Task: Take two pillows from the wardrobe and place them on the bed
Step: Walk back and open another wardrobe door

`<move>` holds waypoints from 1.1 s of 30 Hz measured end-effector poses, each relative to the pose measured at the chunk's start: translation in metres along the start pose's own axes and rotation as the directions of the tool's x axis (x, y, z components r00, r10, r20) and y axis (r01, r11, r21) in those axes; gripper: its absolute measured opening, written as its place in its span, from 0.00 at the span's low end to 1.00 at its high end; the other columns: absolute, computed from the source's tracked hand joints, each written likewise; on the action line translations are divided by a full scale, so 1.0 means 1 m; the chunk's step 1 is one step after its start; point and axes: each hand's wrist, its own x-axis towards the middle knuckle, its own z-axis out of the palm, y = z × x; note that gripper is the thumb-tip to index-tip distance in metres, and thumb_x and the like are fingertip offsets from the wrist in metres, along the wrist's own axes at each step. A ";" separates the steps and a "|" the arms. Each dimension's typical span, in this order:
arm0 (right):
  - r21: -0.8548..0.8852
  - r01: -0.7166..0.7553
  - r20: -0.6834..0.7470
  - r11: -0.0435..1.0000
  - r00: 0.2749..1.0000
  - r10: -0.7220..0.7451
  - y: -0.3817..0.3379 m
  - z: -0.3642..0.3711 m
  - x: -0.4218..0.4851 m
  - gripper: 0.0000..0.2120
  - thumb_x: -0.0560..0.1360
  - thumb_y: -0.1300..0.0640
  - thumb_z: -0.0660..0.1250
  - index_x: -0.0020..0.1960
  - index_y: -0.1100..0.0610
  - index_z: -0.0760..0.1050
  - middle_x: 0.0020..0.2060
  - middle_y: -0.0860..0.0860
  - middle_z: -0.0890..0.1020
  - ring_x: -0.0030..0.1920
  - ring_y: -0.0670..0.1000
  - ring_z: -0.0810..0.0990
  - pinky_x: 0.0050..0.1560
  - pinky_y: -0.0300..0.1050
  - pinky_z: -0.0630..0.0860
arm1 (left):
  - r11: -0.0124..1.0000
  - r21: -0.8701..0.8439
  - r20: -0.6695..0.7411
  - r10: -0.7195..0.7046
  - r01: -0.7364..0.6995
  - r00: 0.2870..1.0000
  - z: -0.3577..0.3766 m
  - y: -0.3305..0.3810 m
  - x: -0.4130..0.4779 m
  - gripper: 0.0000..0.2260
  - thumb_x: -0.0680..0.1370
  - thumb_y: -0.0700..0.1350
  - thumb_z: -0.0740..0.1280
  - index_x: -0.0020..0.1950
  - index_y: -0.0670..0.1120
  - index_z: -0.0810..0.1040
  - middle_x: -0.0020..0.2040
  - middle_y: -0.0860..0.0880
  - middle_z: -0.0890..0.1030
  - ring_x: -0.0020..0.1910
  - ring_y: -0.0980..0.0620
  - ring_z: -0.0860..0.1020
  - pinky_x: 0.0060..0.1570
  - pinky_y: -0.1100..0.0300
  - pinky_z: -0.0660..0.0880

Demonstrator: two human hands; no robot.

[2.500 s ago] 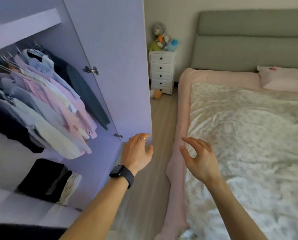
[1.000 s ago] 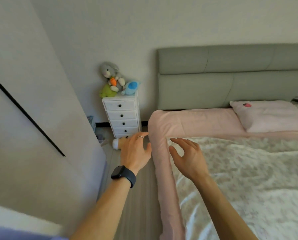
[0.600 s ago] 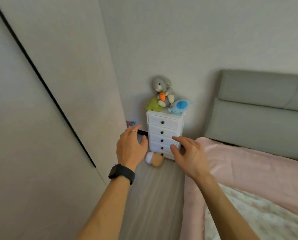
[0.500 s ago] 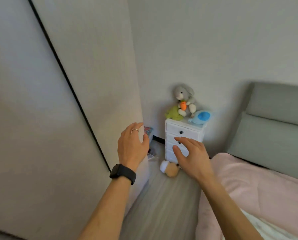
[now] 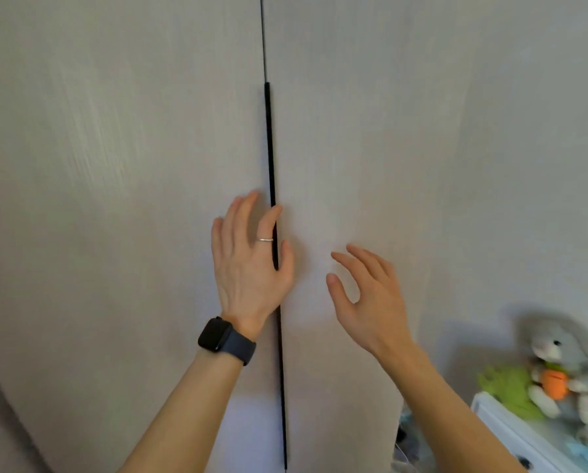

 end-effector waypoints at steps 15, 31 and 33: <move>-0.115 0.448 -0.219 0.887 0.859 -0.463 0.041 0.095 0.089 0.30 0.77 0.42 0.65 0.77 0.44 0.63 0.79 0.54 0.60 0.79 0.56 0.58 0.74 0.61 0.61 | 0.961 0.262 -0.160 -0.044 0.085 0.986 0.047 -0.002 0.013 0.10 0.76 0.43 0.66 0.55 0.41 0.72 0.76 0.38 0.63 0.79 0.36 0.53 0.74 0.33 0.50; -0.035 0.519 -0.298 0.854 0.810 -0.505 0.052 0.102 0.091 0.29 0.79 0.42 0.62 0.78 0.46 0.63 0.77 0.54 0.64 0.78 0.55 0.61 0.73 0.58 0.62 | 0.882 0.242 -0.165 -0.375 0.406 0.912 0.033 0.047 0.008 0.04 0.79 0.45 0.69 0.48 0.48 0.75 0.78 0.58 0.58 0.80 0.57 0.50 0.67 0.74 0.60; -0.013 0.529 -0.265 0.848 0.816 -0.513 0.052 0.097 0.090 0.29 0.79 0.42 0.62 0.78 0.46 0.62 0.78 0.54 0.63 0.78 0.56 0.60 0.73 0.58 0.62 | 0.858 0.268 -0.152 -0.412 0.439 0.899 0.024 0.056 0.006 0.05 0.78 0.47 0.70 0.49 0.47 0.77 0.78 0.59 0.58 0.79 0.59 0.53 0.57 0.82 0.57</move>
